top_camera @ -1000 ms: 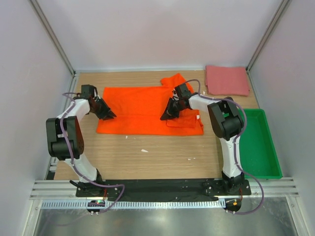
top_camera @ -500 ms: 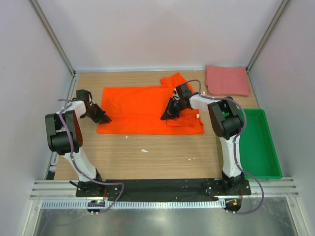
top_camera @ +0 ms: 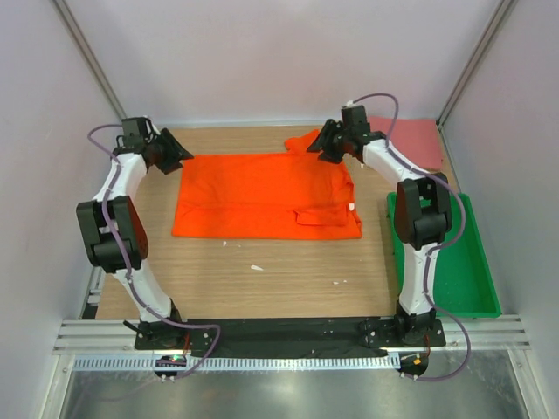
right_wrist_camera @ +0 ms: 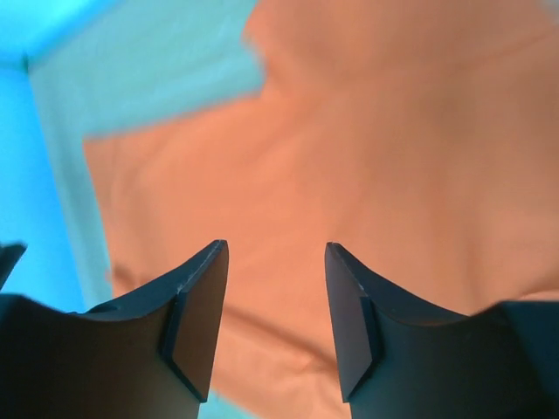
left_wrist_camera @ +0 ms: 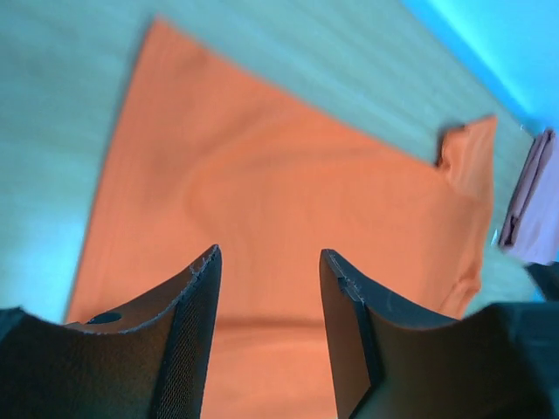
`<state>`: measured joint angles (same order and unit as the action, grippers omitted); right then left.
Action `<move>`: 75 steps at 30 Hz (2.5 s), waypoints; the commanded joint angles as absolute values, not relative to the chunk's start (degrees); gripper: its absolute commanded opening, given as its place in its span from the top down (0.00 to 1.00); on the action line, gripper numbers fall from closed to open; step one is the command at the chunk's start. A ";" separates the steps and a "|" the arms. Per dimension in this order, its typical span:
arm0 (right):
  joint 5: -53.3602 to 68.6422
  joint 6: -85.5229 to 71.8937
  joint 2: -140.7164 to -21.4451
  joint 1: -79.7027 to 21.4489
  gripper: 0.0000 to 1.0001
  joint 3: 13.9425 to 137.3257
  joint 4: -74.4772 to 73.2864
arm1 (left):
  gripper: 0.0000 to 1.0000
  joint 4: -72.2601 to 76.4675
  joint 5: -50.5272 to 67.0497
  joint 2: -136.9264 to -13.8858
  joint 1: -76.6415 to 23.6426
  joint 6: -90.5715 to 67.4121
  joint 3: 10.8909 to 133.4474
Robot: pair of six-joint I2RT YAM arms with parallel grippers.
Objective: Fold and stack the t-shirts
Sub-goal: Fold the tshirt
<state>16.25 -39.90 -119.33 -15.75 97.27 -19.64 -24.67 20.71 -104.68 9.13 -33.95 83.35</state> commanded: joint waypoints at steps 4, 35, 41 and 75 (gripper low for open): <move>8.25 -34.11 -128.12 -8.70 0.45 113.25 -14.15 | 0.48 -14.25 20.48 -118.64 10.19 -27.52 95.26; 8.87 -19.69 -158.02 -11.43 0.58 142.55 -15.02 | 0.50 -4.92 22.15 -128.84 13.18 -30.85 97.65; 9.23 -18.63 -156.98 -12.13 0.72 140.46 -16.70 | 0.51 -6.33 22.94 -130.78 13.27 -31.90 98.09; 10.54 -23.55 -154.25 -11.08 0.99 137.29 -16.26 | 0.73 -16.87 21.44 -141.94 10.20 -24.35 112.40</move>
<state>9.63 -23.07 -157.12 -11.11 138.52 -13.28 -13.04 21.04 -139.33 10.48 -25.93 110.00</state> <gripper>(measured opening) 0.037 0.285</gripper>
